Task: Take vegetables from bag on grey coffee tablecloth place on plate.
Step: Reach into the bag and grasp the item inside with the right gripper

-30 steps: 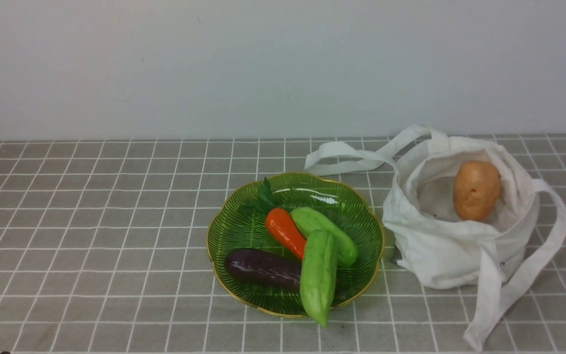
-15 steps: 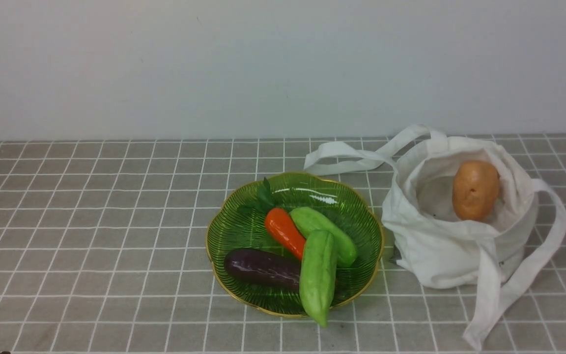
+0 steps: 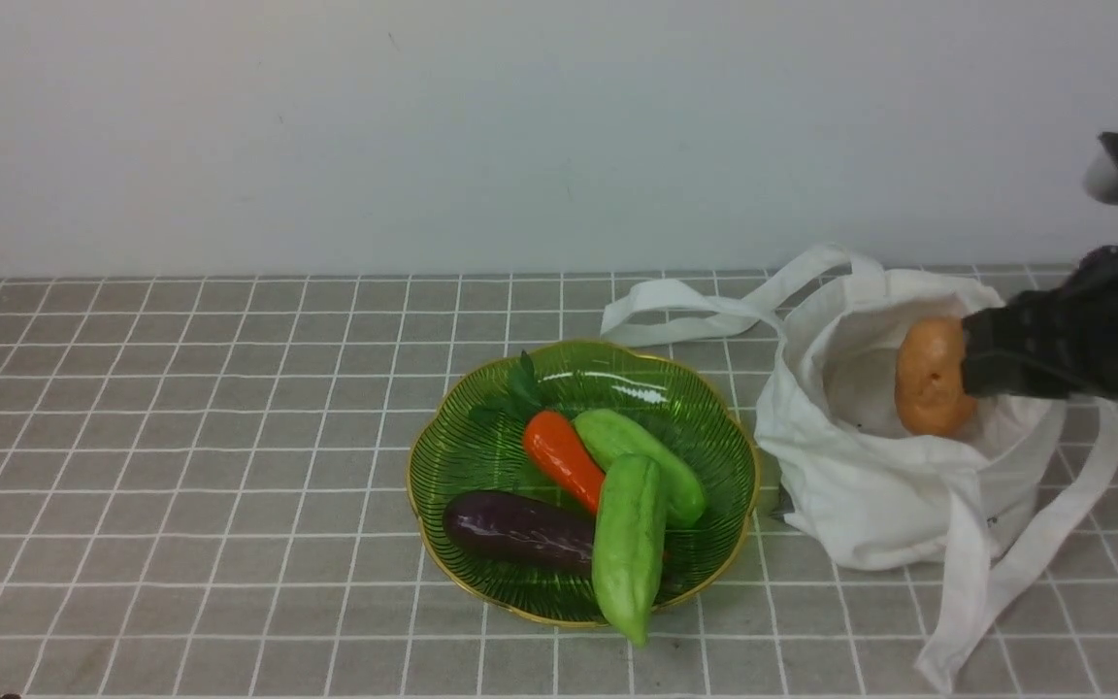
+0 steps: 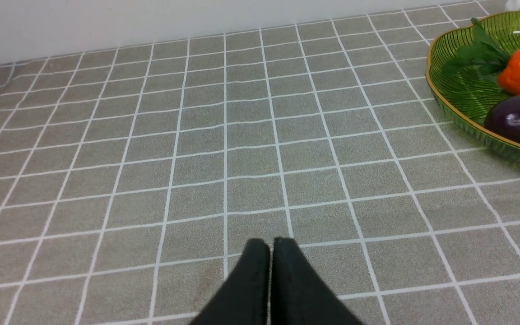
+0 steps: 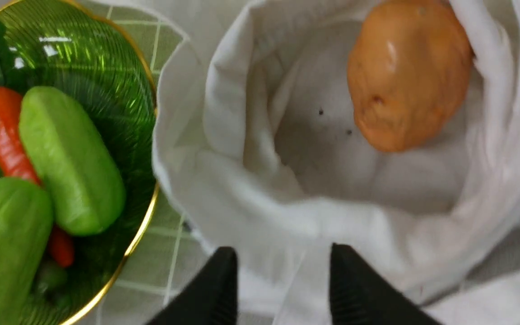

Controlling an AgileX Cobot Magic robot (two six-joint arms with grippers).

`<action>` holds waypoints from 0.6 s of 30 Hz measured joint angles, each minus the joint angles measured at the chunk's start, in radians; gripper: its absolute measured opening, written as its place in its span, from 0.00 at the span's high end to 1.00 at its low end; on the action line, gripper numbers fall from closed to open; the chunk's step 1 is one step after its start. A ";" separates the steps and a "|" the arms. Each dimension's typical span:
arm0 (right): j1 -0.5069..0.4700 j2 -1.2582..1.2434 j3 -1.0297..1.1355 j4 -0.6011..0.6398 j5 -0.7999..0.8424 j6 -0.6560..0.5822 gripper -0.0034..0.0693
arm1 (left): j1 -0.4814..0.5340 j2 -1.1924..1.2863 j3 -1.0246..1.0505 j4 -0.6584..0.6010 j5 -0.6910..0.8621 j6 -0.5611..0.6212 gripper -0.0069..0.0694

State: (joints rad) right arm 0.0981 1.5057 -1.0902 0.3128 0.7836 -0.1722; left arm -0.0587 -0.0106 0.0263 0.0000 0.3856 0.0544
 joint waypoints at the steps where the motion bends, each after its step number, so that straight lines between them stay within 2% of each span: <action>1: 0.001 0.032 -0.019 -0.011 -0.012 0.007 0.47 | 0.000 0.000 0.000 0.000 0.000 0.000 0.92; 3: 0.003 0.085 -0.052 -0.041 -0.037 0.022 0.35 | 0.000 0.000 0.000 0.000 0.000 0.000 0.92; 4: 0.003 0.097 -0.056 -0.045 -0.039 0.028 0.32 | 0.000 0.000 0.000 0.000 0.000 0.000 0.92; 5: 0.003 0.140 -0.081 -0.083 -0.057 0.057 0.23 | 0.000 0.000 0.000 0.000 0.000 0.000 0.92; 9: 0.004 0.230 -0.119 -0.152 -0.095 0.135 0.07 | 0.000 0.000 0.000 0.000 0.000 0.000 0.92; 12: 0.005 0.279 -0.129 -0.200 -0.144 0.172 0.03 | 0.000 0.000 0.000 0.000 0.000 0.000 0.92; 18: 0.006 0.353 -0.129 -0.258 -0.238 0.211 0.02 | 0.000 0.000 0.000 0.000 0.000 0.000 0.92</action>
State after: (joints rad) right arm 0.1045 1.8588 -1.2195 0.0544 0.5452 0.0384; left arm -0.0587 -0.0106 0.0263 0.0000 0.3856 0.0544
